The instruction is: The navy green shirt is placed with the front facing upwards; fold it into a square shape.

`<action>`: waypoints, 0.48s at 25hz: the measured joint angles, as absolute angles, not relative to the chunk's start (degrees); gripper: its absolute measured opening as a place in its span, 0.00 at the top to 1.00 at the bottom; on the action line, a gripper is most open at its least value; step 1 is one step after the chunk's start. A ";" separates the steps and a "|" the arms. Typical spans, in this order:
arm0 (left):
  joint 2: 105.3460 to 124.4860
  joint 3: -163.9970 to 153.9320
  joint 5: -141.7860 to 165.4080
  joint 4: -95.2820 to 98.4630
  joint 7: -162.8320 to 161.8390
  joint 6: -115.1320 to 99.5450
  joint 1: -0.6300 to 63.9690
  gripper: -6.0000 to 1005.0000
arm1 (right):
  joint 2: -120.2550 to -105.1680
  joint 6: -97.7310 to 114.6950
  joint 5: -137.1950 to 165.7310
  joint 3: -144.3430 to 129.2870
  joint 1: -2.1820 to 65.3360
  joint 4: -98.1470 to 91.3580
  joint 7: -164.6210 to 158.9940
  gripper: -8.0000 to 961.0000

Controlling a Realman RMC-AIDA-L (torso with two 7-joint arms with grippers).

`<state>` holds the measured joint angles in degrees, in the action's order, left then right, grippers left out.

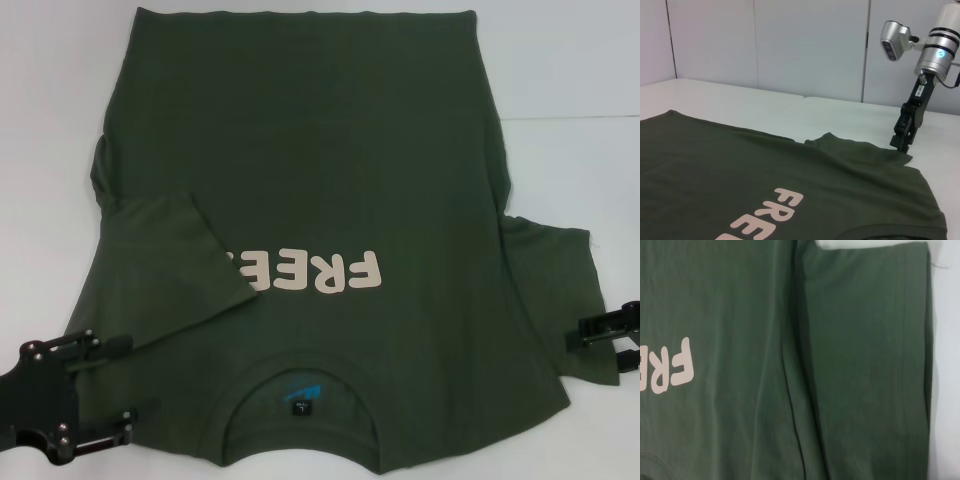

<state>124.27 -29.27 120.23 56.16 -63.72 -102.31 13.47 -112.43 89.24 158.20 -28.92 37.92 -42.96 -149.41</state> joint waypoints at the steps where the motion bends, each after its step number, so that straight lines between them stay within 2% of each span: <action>1: 124.27 -29.27 120.23 56.16 -63.72 -102.32 13.47 0.26 | -112.48 89.19 158.20 -28.92 37.93 -42.96 -149.41 0.05; 12: 124.27 -29.36 120.23 56.16 -63.72 -102.28 13.44 0.27 | -112.58 88.77 157.84 -28.89 37.97 -42.34 -149.39 0.05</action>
<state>124.27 -29.36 120.23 56.16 -63.72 -102.28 13.44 -112.58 88.77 157.84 -28.89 37.97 -42.34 -149.39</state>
